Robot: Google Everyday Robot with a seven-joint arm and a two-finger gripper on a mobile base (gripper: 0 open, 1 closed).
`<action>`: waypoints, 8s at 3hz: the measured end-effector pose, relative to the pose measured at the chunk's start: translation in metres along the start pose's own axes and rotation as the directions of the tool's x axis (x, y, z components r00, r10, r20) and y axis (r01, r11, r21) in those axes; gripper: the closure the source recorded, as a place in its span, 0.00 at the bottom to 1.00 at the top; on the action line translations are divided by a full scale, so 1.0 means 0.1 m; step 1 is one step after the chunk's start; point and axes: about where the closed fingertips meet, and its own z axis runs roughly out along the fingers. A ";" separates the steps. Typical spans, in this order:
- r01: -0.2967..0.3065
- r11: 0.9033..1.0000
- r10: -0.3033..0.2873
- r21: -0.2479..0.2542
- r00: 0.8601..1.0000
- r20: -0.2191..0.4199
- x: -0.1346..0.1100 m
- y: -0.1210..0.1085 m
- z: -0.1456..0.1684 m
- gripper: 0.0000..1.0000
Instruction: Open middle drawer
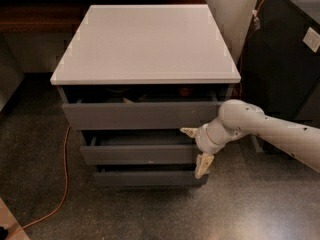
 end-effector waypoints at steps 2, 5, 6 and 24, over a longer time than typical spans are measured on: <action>0.021 0.999 -0.022 0.023 0.999 0.038 0.12 0.03 0.47 0.00; 0.042 0.997 -0.045 0.064 0.998 0.035 0.34 -0.32 1.14 0.00; 0.031 0.997 -0.034 0.076 0.999 0.031 0.38 -0.42 1.29 0.00; -0.176 0.984 0.176 -0.003 0.983 -0.056 -0.07 0.87 1.59 0.75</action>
Offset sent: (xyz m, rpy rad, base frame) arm 0.0173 0.0167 -0.0765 0.0715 -0.0562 0.0471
